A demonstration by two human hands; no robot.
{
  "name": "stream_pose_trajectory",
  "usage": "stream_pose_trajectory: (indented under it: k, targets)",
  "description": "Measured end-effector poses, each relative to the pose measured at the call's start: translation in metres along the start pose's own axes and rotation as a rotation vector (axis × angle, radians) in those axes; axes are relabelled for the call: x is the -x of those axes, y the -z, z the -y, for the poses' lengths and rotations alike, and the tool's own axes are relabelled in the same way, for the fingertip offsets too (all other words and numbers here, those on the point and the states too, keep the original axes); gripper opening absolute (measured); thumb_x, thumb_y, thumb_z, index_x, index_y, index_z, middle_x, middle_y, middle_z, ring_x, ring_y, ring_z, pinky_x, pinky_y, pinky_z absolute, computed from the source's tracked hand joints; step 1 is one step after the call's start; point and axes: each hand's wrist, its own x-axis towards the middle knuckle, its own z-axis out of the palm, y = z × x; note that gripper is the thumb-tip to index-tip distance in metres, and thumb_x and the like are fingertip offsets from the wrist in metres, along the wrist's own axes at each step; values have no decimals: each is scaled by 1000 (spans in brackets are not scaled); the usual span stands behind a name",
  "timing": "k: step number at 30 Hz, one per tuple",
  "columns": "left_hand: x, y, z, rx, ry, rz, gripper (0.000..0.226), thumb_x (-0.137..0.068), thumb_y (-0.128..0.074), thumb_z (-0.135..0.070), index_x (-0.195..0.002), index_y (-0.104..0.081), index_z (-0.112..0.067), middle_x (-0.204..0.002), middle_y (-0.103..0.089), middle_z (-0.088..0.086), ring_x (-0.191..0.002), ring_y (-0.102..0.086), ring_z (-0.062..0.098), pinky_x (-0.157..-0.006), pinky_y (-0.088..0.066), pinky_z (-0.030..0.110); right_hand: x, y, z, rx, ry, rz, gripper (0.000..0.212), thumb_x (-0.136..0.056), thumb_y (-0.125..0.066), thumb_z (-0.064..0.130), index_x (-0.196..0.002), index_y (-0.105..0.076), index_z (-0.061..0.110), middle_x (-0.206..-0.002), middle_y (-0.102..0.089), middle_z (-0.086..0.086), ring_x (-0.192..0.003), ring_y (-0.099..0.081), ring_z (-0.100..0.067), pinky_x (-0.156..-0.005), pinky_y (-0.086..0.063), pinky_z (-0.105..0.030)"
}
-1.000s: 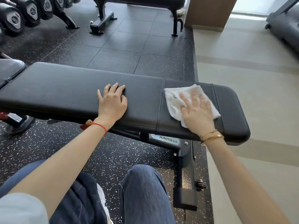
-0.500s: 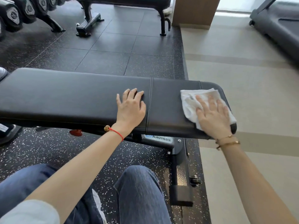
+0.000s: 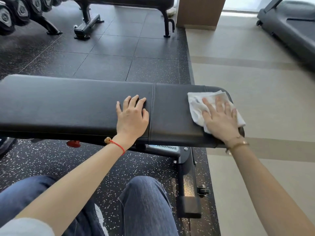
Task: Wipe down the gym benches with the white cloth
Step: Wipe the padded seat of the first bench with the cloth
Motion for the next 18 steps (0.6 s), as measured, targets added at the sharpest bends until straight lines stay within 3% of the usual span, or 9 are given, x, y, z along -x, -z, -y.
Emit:
stream_pose_trajectory:
  k: [6, 10, 14, 18]
  targets:
    - [-1, 4, -3, -4, 10, -10, 43, -93, -45, -28, -135, -52, -25, -146, -47, 1, -140, -34, 23, -117, -18, 57, -77, 12, 36, -19, -15, 88, 51, -102, -19, 48, -153, -12, 46, -165, 1, -3, -150, 8, -31, -118, 8, -55]
    - [-1, 4, -3, -5, 8, -23, 42, -92, -46, -28, -134, -53, -25, -145, -48, 0, -139, -35, 22, -117, -19, 56, -38, 1, 54, 39, 192, 56, 51, -102, -19, 49, -152, -8, 48, -165, 2, 1, -150, 8, -29, -118, 9, -53]
    - [-1, 5, -1, -1, 5, -28, 42, -93, -46, -28, -134, -53, -25, -145, -49, 0, -139, -35, 22, -117, -19, 56, 4, -5, 27, 12, 372, 42, 52, -102, -22, 44, -151, -6, 51, -164, 1, 4, -150, 5, -26, -120, 7, -48]
    - [0, 4, -3, -17, 6, -12, 43, -94, -45, -28, -136, -51, -25, -146, -47, 0, -140, -33, 22, -118, -18, 56, -41, 11, -2, 27, 184, 47, 52, -103, -23, 39, -153, -11, 45, -164, -4, -1, -150, 0, -29, -120, 1, -50]
